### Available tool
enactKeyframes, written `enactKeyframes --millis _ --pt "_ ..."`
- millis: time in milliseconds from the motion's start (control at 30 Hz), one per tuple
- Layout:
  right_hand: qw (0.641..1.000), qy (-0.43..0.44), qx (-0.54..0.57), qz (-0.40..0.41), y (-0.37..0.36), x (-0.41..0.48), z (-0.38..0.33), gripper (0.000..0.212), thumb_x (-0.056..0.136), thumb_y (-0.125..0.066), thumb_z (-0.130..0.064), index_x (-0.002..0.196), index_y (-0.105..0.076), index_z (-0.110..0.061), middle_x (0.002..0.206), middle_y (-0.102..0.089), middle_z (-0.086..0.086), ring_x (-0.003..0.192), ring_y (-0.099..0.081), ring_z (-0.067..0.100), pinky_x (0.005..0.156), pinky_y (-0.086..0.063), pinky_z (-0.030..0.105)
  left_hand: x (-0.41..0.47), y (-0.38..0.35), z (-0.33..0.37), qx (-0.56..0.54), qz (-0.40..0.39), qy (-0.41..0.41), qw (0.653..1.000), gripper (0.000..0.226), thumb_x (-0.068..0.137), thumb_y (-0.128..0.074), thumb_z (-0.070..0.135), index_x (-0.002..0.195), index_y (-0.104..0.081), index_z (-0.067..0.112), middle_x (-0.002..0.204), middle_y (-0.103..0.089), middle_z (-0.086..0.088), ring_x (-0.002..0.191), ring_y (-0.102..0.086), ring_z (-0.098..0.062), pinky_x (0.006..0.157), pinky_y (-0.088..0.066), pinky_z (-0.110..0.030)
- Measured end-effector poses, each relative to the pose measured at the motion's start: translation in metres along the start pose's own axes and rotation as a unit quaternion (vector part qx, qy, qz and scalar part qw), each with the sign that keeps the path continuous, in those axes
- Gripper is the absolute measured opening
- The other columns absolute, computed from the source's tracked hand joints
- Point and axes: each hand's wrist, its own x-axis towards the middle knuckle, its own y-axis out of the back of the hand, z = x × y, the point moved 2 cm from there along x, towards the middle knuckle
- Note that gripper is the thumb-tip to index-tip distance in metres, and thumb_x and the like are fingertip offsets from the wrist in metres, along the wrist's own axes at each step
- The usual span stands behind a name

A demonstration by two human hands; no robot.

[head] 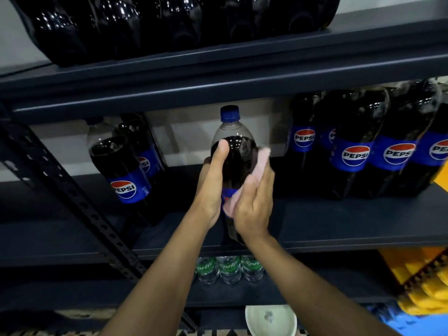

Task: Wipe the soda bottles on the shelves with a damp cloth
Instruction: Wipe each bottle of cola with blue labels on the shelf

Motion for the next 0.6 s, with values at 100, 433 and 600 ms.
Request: enactKeyframes --millis 100,433,600 --pt "0.991 -0.129 -0.007 -0.032 0.007 -0.038 0.025 0.049 0.104 -0.018 -0.055 0.153 -0.021 -0.058 0.137 -0.051 -0.014 0.128 -0.051 0.006 0.107 -0.045 0.045 0.005 0.002 -0.007 -0.033 0.044 0.025 0.998 0.116 0.062 -0.075 0.091 0.145 -0.055 0.012 0.135 -0.071 -0.010 0.124 -0.070 -0.026 0.111 -0.051 -0.052" --pt "0.981 -0.158 0.101 -0.046 0.010 0.019 -0.017 0.049 0.108 -0.026 -0.046 0.155 -0.038 -0.038 0.139 -0.042 -0.041 0.133 -0.036 -0.020 0.111 -0.029 0.014 0.011 0.007 -0.006 -0.013 -0.024 0.020 0.999 0.088 0.086 -0.057 0.083 0.142 -0.065 0.015 0.138 -0.070 -0.009 0.132 -0.064 -0.024 0.119 -0.042 -0.048" --pt "0.977 -0.154 0.027 -0.141 0.011 0.096 -0.078 0.044 0.107 -0.038 -0.043 0.076 -0.063 -0.024 0.070 -0.061 -0.011 0.069 -0.059 0.007 0.068 -0.042 0.028 0.010 0.008 -0.003 0.023 -0.006 0.027 0.999 0.068 0.095 -0.041 0.075 0.130 -0.073 0.026 0.124 -0.077 -0.005 0.118 -0.073 -0.021 0.113 -0.049 -0.048"
